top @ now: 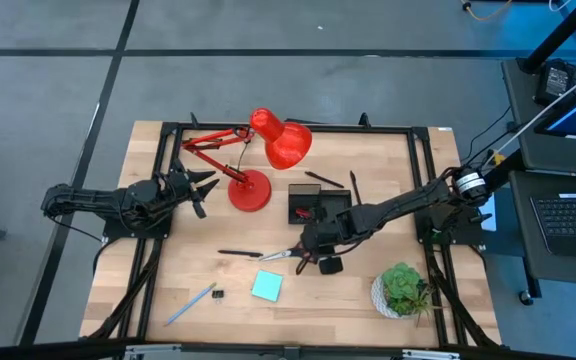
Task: Pick and place office supplies into organizer
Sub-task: Put the black scissor into the black desk organizer
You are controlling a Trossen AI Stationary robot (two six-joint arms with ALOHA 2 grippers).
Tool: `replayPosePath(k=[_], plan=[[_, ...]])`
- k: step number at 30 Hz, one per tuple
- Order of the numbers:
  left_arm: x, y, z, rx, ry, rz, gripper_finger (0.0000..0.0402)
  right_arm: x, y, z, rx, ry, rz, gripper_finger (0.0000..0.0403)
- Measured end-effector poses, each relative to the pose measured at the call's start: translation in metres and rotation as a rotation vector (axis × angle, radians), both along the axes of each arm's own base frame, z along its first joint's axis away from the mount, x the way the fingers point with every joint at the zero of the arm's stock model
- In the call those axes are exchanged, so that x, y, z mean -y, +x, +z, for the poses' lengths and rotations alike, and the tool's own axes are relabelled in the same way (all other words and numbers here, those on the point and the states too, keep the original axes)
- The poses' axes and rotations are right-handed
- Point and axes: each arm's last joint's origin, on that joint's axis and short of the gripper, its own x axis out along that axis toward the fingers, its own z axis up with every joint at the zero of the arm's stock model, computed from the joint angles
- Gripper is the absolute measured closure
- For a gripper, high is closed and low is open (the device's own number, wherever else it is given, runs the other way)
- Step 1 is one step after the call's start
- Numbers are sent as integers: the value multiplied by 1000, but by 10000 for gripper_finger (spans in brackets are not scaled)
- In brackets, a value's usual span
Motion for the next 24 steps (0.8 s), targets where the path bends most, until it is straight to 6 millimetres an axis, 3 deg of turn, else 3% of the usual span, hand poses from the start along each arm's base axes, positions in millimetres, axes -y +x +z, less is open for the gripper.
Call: replayPosePath(k=[15,24], plan=[[0,0,0,0,0,0,284,-2,5,4,58,46,-10,283],[0,0,0,0,0,0,284,-1,2,-8,57,44,-12,283]])
